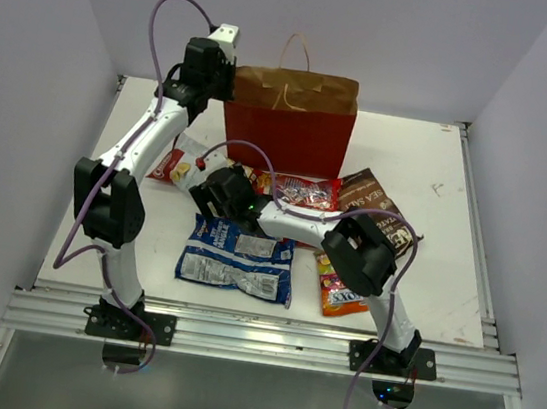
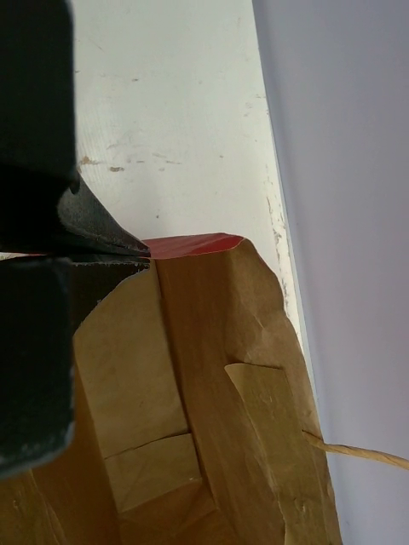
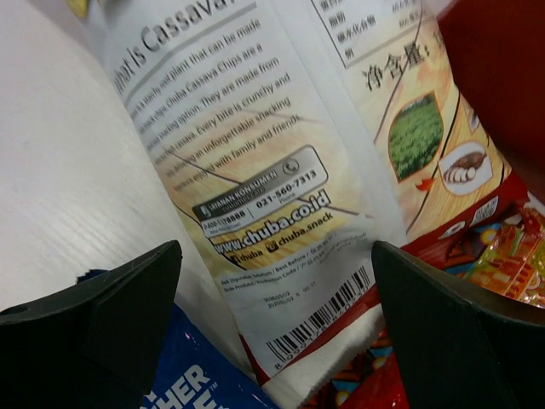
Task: Place the snacks into the paper bag
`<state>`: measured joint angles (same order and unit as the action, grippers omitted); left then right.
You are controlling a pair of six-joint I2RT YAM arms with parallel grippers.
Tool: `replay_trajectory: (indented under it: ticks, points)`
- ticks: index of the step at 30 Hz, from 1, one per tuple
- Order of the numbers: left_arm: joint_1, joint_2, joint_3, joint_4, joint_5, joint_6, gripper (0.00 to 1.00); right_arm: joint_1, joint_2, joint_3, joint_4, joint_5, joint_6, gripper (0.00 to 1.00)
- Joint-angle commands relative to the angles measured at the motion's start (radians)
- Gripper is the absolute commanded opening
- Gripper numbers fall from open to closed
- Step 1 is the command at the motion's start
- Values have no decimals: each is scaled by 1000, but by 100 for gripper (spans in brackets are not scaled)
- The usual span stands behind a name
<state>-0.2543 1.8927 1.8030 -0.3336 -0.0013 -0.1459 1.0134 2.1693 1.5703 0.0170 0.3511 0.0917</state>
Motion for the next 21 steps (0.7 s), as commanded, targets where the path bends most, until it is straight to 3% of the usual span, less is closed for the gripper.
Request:
replay_trajectory:
  ticks: [1,12,15,16,21]
  points:
    - [18,-23,10,-19,29,-1,0,1,1,7,-38,69,74,98]
    - [24,-27,4,-16,37,-4,0,1,96,30,-127,35,154,95]
    - [24,-27,2,-16,38,-1,0,1,110,14,-121,28,163,84]
    - [24,-27,2,-15,38,-1,0,1,112,13,-123,34,164,72]
    - [26,-32,1,-10,43,-1,0,-1,72,-1,-161,69,160,48]
